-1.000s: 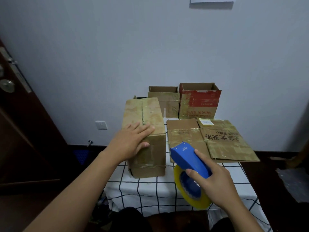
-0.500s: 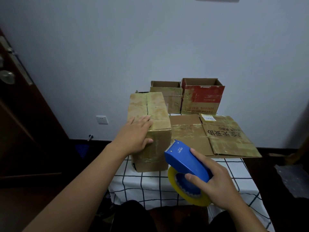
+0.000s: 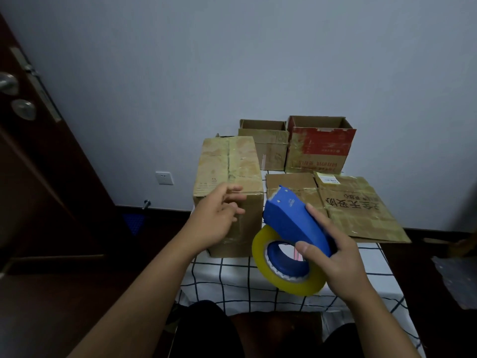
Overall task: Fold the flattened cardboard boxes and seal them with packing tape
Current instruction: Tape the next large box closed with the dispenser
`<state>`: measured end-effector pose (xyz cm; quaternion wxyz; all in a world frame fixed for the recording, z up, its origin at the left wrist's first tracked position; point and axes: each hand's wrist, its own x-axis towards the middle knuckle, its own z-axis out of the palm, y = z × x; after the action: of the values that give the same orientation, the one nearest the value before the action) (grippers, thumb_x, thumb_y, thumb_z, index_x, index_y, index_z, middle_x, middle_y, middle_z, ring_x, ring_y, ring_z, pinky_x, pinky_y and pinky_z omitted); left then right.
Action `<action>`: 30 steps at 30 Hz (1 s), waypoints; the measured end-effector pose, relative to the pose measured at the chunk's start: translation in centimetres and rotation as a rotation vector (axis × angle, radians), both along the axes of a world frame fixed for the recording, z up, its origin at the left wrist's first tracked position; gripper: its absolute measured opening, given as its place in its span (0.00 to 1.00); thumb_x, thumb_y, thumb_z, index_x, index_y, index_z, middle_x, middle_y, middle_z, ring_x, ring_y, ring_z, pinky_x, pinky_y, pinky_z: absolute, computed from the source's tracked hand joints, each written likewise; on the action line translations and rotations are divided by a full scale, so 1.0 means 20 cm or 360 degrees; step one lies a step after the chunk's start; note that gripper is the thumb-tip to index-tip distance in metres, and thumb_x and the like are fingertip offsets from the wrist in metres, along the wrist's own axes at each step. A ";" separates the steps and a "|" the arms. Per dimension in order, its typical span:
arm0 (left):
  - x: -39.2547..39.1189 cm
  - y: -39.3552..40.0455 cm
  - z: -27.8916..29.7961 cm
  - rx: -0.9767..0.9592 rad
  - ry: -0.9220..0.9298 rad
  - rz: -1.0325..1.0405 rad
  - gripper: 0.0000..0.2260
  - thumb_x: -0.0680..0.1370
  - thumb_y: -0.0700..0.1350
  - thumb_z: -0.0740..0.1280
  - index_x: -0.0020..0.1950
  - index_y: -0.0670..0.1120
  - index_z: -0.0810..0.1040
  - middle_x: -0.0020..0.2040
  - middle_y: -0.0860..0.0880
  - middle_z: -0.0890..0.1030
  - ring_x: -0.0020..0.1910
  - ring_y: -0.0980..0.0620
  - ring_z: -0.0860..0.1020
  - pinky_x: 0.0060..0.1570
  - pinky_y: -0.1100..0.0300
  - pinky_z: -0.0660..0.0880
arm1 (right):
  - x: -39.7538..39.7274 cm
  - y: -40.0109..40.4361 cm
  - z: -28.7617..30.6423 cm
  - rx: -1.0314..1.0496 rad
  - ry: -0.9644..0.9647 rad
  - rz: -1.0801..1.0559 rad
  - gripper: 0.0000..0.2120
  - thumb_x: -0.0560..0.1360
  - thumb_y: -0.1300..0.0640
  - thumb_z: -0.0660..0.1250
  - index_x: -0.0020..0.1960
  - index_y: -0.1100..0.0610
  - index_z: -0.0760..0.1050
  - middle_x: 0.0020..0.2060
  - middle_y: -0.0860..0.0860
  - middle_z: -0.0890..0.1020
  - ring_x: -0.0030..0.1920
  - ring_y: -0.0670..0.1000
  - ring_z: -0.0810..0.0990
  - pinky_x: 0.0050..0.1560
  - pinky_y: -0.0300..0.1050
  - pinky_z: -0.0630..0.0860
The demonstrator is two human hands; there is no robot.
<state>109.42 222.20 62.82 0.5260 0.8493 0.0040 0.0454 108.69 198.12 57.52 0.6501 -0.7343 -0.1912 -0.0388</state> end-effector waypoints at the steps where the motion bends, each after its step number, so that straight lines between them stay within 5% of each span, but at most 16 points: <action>1: 0.01 -0.01 0.01 -0.0114 0.0118 -0.0060 0.10 0.83 0.40 0.58 0.60 0.52 0.75 0.58 0.53 0.81 0.51 0.56 0.82 0.51 0.60 0.79 | 0.01 0.01 0.01 0.0028 -0.0003 0.0013 0.30 0.63 0.42 0.72 0.64 0.32 0.72 0.62 0.32 0.77 0.60 0.40 0.78 0.51 0.33 0.76; 5: 0.00 -0.05 0.07 -0.0291 0.0328 -0.0145 0.17 0.82 0.57 0.58 0.57 0.50 0.82 0.48 0.52 0.85 0.45 0.55 0.82 0.46 0.61 0.79 | 0.02 0.04 0.05 0.0120 -0.0009 0.0051 0.28 0.63 0.43 0.72 0.63 0.30 0.74 0.62 0.35 0.78 0.59 0.44 0.80 0.51 0.36 0.77; 11: 0.00 -0.09 0.13 -0.0422 0.0316 -0.0169 0.25 0.70 0.66 0.62 0.50 0.48 0.84 0.41 0.50 0.80 0.37 0.56 0.75 0.37 0.63 0.71 | 0.03 0.06 0.08 0.0209 0.0002 0.0100 0.30 0.63 0.45 0.72 0.65 0.35 0.74 0.63 0.38 0.78 0.59 0.47 0.80 0.50 0.38 0.78; 15: -0.01 -0.06 0.14 -0.0485 0.0303 -0.0196 0.23 0.69 0.61 0.66 0.52 0.43 0.82 0.38 0.52 0.81 0.36 0.56 0.75 0.35 0.64 0.71 | 0.03 0.07 0.08 0.0190 -0.0029 0.0137 0.30 0.64 0.45 0.72 0.65 0.35 0.73 0.63 0.36 0.77 0.62 0.44 0.79 0.52 0.35 0.77; 20: -0.01 -0.01 0.14 -0.0824 0.0443 -0.0143 0.14 0.81 0.45 0.63 0.57 0.36 0.80 0.44 0.44 0.80 0.37 0.53 0.77 0.37 0.62 0.74 | 0.04 0.07 0.08 0.0200 -0.0033 0.0160 0.30 0.63 0.46 0.72 0.65 0.36 0.73 0.63 0.35 0.78 0.61 0.43 0.79 0.51 0.34 0.77; 23: -0.01 0.03 0.16 -0.1092 0.0571 -0.0099 0.19 0.81 0.48 0.58 0.56 0.35 0.79 0.43 0.40 0.81 0.37 0.49 0.79 0.36 0.59 0.77 | 0.04 0.06 0.08 0.0176 -0.0043 0.0185 0.33 0.63 0.46 0.72 0.69 0.41 0.73 0.61 0.32 0.77 0.61 0.40 0.78 0.51 0.33 0.77; 25: -0.01 0.04 0.17 -0.1024 0.0604 -0.0056 0.19 0.80 0.50 0.60 0.57 0.35 0.79 0.42 0.40 0.82 0.36 0.49 0.80 0.36 0.59 0.78 | 0.05 0.06 0.09 0.0134 -0.0068 0.0208 0.33 0.63 0.46 0.72 0.69 0.43 0.72 0.61 0.30 0.77 0.62 0.38 0.77 0.52 0.33 0.76; 30: 0.00 0.05 0.16 -0.0708 0.0548 0.0018 0.08 0.79 0.40 0.67 0.42 0.41 0.83 0.34 0.45 0.81 0.31 0.55 0.78 0.32 0.64 0.78 | 0.08 0.05 0.11 -0.0081 -0.0140 0.0283 0.30 0.64 0.43 0.73 0.64 0.28 0.72 0.65 0.32 0.74 0.65 0.40 0.75 0.55 0.33 0.75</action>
<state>109.46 223.15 66.11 0.6907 0.7082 0.1078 -0.0985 110.30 199.12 59.67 0.6230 -0.7285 -0.2849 -0.0084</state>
